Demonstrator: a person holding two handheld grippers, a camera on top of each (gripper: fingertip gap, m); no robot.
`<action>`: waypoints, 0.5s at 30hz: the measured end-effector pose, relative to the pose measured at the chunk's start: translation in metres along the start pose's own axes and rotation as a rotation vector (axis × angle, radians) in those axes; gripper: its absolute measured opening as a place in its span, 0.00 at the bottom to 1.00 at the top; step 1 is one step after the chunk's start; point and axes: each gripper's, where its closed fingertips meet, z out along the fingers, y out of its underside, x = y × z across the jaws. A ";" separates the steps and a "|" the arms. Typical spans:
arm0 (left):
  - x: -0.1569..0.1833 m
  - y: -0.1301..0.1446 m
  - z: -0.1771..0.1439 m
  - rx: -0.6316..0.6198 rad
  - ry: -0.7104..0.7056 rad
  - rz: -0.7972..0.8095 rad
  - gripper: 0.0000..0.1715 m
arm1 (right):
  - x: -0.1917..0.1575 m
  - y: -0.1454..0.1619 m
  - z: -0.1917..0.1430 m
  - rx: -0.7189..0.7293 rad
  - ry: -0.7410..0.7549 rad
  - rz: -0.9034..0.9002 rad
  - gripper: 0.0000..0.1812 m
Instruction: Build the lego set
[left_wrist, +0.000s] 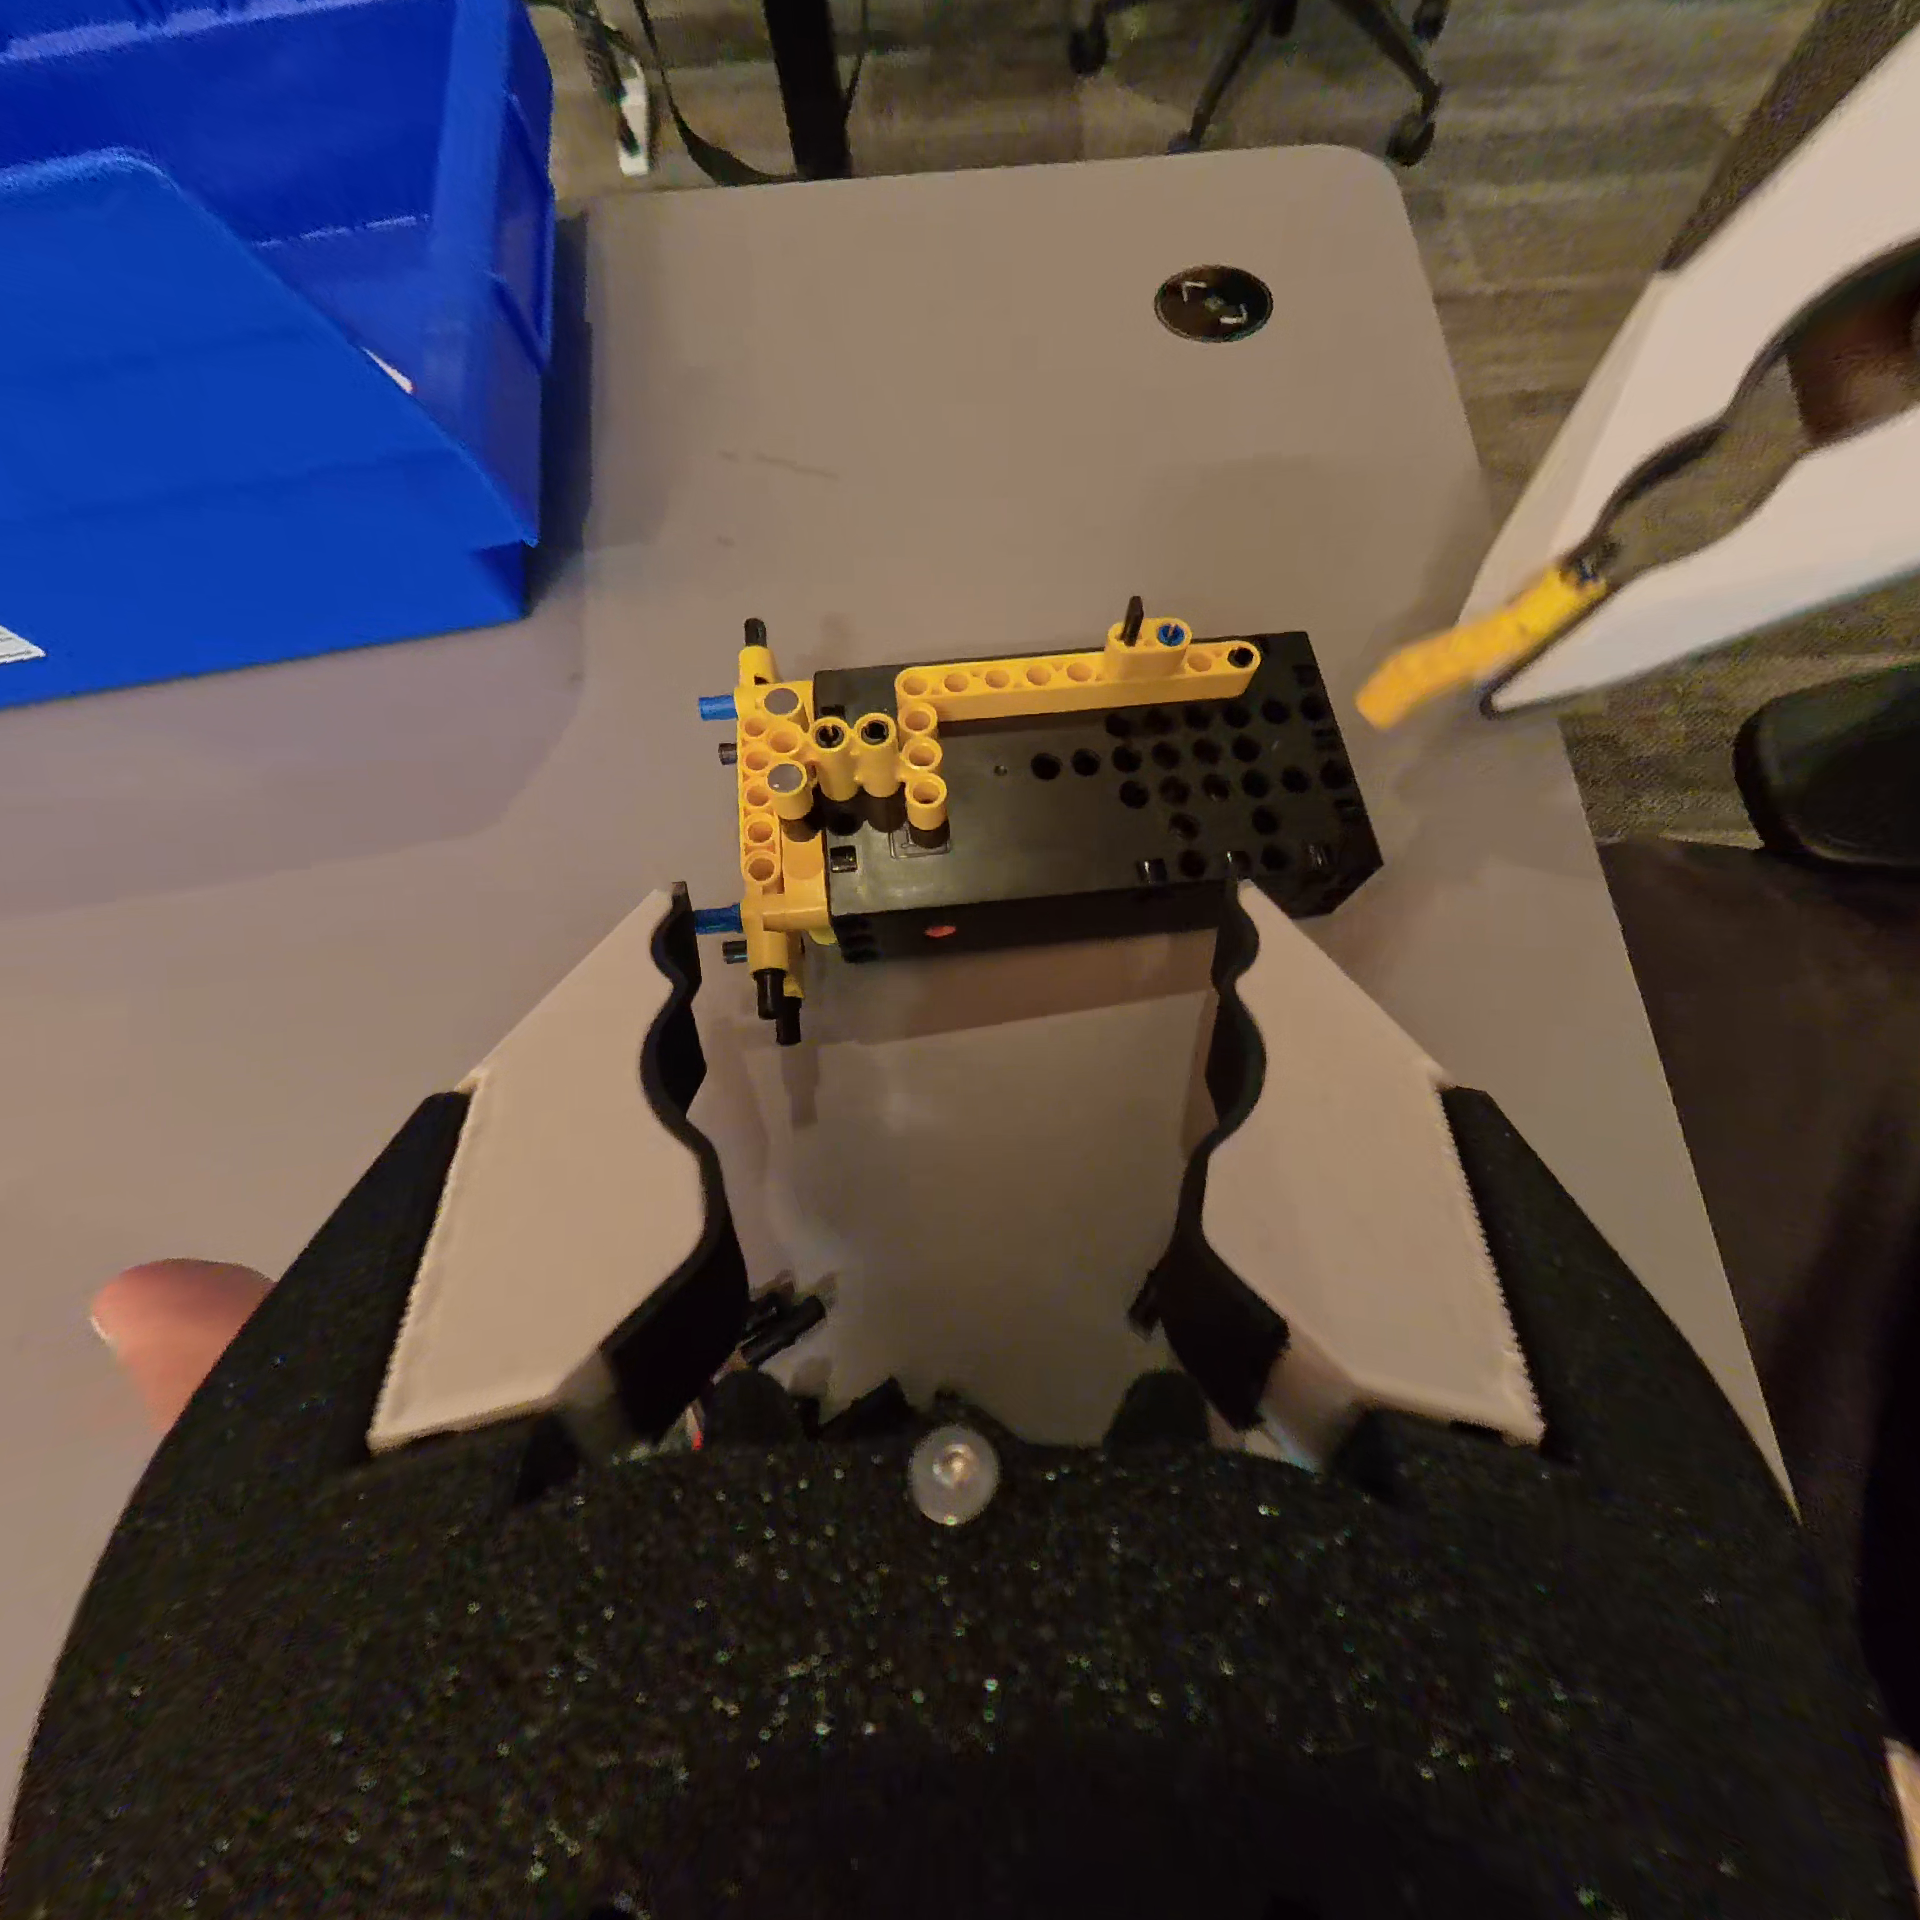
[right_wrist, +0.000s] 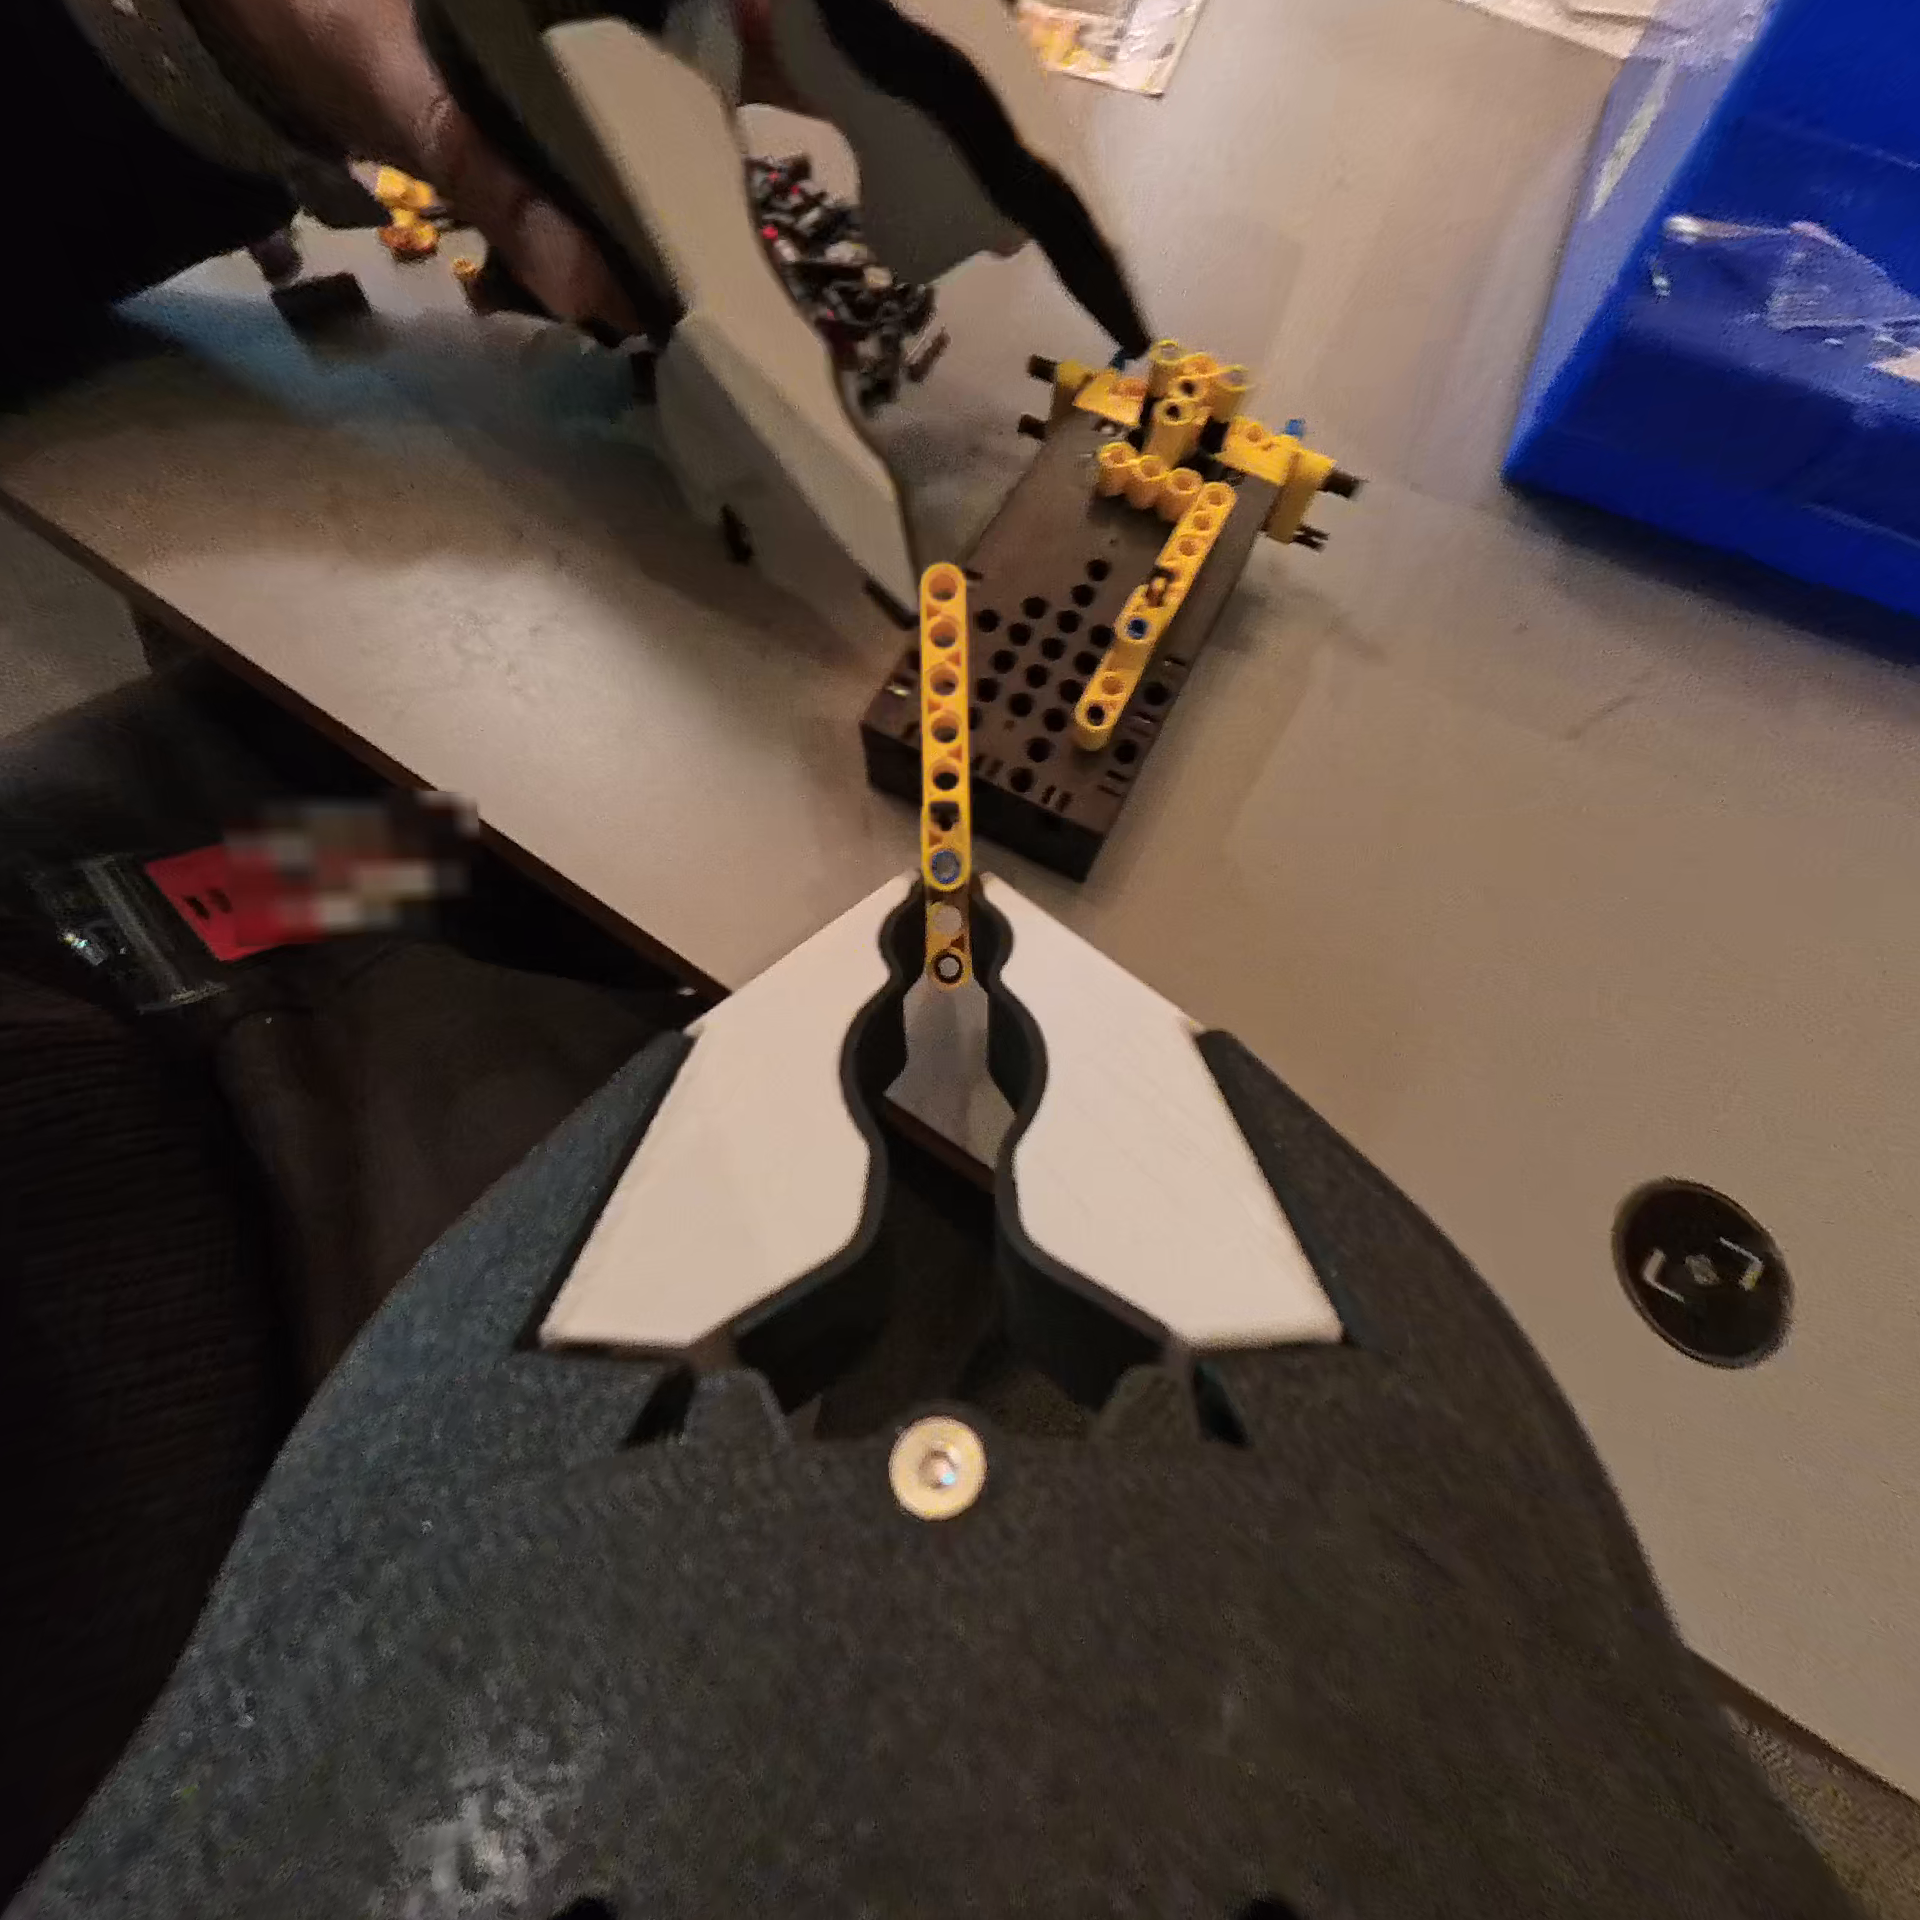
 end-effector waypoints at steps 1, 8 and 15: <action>0.001 0.001 -0.001 -0.007 -0.003 0.013 0.58 | 0.005 0.000 -0.003 0.002 0.016 0.018 0.04; 0.040 0.010 -0.015 -0.061 0.095 0.096 0.58 | 0.013 -0.010 -0.014 0.015 0.015 0.087 0.04; 0.058 0.008 -0.041 0.043 0.026 0.171 0.56 | 0.014 -0.014 -0.013 -0.016 -0.051 0.083 0.04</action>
